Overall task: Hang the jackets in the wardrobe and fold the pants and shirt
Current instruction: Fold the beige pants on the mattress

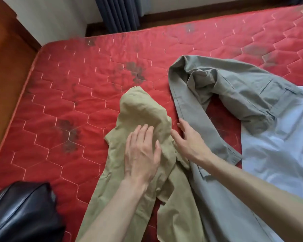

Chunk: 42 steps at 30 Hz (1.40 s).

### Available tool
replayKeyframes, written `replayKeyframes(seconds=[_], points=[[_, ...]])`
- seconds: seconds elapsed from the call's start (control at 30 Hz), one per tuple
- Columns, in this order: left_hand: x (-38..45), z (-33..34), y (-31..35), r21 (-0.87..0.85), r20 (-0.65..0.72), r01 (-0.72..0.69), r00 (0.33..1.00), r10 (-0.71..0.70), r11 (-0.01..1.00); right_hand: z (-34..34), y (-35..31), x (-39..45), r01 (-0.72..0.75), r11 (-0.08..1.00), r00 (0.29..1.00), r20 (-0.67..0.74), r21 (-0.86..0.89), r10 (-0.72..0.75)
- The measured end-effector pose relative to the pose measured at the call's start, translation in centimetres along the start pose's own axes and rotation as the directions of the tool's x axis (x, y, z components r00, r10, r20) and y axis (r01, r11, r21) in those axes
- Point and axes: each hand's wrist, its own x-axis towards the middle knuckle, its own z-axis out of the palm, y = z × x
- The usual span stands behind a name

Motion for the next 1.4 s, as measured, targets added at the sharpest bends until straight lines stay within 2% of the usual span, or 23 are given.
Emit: replayKeyframes(seconds=[0.1,0.2,0.3,0.37,0.5,0.57,0.7,0.77,0.83,0.93,0.97,1.07,1.13,1.17,1.23,1.33,1.4], points=[[1.4,0.4,-1.3,0.020,0.006,0.008,1.000,-0.008,1.000,2.5,0.1,3.1,-0.086,0.982,0.993,0.090,0.169,0.072],[2.0,0.4,-2.6,0.034,0.008,-0.019,1.000,0.019,0.999,4.4,0.4,3.5,-0.060,0.975,0.997,0.061,0.213,0.048],[2.3,0.0,-3.9,0.012,-0.003,-0.005,1.000,0.005,1.000,6.2,1.1,2.1,0.135,0.991,0.991,0.006,0.021,-0.135],[2.4,-0.3,-4.5,-0.027,-0.026,0.026,0.999,-0.027,0.999,7.0,1.7,0.9,0.253,0.955,0.967,0.009,-0.157,-0.255],[2.8,-1.1,-5.3,-0.128,-0.054,0.101,0.993,-0.108,0.987,8.2,2.2,-1.9,0.406,0.808,0.903,0.049,-0.427,-0.427],[3.2,-1.3,-5.3,-0.142,-0.053,0.091,0.994,-0.099,0.986,8.5,2.4,-3.0,0.473,0.700,0.852,0.076,-0.535,-0.517],[4.5,-1.4,-4.6,-0.120,0.027,0.006,1.000,-0.003,0.993,8.5,2.6,-5.3,0.613,0.491,0.725,0.194,-0.620,-0.660],[5.2,-1.3,-4.1,-0.119,0.056,-0.032,0.998,0.039,0.992,8.8,2.9,-6.9,0.654,0.464,0.708,0.267,-0.598,-0.654],[5.7,-0.9,-4.0,-0.101,0.088,-0.052,0.994,0.061,0.994,9.3,3.7,-8.5,0.661,0.469,0.727,0.343,-0.586,-0.596],[5.4,-0.3,-4.4,-0.034,0.278,0.019,0.961,-0.009,0.999,9.6,5.3,-10.6,0.649,0.512,0.759,0.423,-0.563,-0.496],[4.8,0.0,-4.7,0.007,0.303,0.023,0.953,-0.024,1.000,9.4,5.9,-10.9,0.645,0.544,0.765,0.456,-0.537,-0.456],[2.2,0.2,-6.5,0.025,0.209,0.002,0.978,-0.007,1.000,8.5,7.0,-11.5,0.628,0.654,0.761,0.510,-0.422,-0.401],[0.5,-0.1,-7.8,-0.011,0.111,0.022,0.994,-0.020,1.000,8.1,7.3,-11.8,0.508,0.819,0.837,0.381,-0.269,-0.394],[-0.4,-0.4,-8.4,-0.029,0.071,0.045,0.997,-0.043,0.999,7.9,7.2,-11.8,0.406,0.896,0.892,0.292,-0.179,-0.346],[-2.1,-1.4,-9.4,-0.081,0.004,0.114,0.993,-0.115,0.990,8.0,6.8,-11.1,0.217,0.976,0.969,0.123,-0.029,-0.212],[-4.3,-2.7,-10.7,-0.160,0.031,0.242,0.970,-0.240,0.957,8.4,5.0,-8.9,0.089,0.994,0.996,-0.023,-0.061,-0.090],[-5.5,-3.3,-11.1,-0.167,0.136,0.311,0.947,-0.290,0.936,8.6,3.2,-7.5,0.172,0.965,0.984,-0.001,-0.199,-0.176]])
